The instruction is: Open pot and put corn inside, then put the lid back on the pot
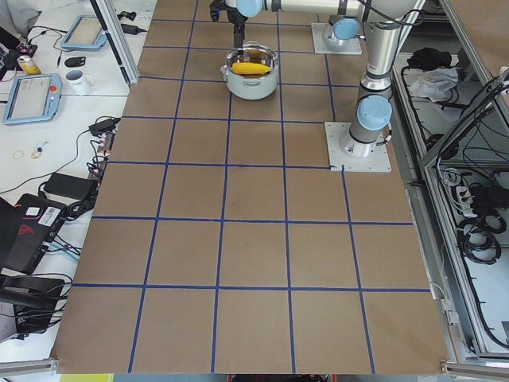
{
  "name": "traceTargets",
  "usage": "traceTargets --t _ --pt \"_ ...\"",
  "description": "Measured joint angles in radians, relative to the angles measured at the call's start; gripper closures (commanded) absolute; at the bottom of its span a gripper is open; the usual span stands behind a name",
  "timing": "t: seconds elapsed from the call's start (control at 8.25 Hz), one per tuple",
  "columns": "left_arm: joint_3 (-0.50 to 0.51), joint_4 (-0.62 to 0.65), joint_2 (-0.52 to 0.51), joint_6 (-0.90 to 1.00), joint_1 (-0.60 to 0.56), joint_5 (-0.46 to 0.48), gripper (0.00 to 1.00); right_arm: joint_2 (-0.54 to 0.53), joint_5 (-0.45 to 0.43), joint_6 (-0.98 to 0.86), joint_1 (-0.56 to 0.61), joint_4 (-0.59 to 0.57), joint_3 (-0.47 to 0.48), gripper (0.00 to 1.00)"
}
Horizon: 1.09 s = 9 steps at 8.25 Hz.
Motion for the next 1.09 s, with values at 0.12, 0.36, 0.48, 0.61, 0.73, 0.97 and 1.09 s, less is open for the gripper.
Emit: traceTargets --t 0.12,0.36,0.48,0.61,0.73,0.97,1.09 --pt "0.044 -0.035 0.003 0.057 0.063 0.028 0.0 0.019 0.0 0.072 0.066 -0.016 0.0 1.0" --pt "0.093 -0.062 0.021 0.119 0.139 0.047 0.0 0.071 0.0 0.226 0.215 -0.069 0.0 1.0" --pt "0.1 -0.065 0.042 0.128 0.154 0.05 0.0 0.101 0.001 0.289 0.288 -0.105 0.002 1.0" --pt "0.103 -0.066 0.061 0.131 0.163 0.051 0.0 0.13 0.001 0.352 0.35 -0.142 0.01 1.0" --pt "0.102 -0.063 0.083 0.133 0.173 0.052 0.0 0.158 0.008 0.408 0.396 -0.188 0.023 1.0" --pt "0.092 -0.054 0.115 0.134 0.222 0.05 0.0 0.206 0.052 0.493 0.452 -0.267 0.048 1.0" --pt "0.084 -0.051 0.133 0.135 0.239 0.049 0.0 0.225 0.062 0.525 0.481 -0.288 0.054 1.0"
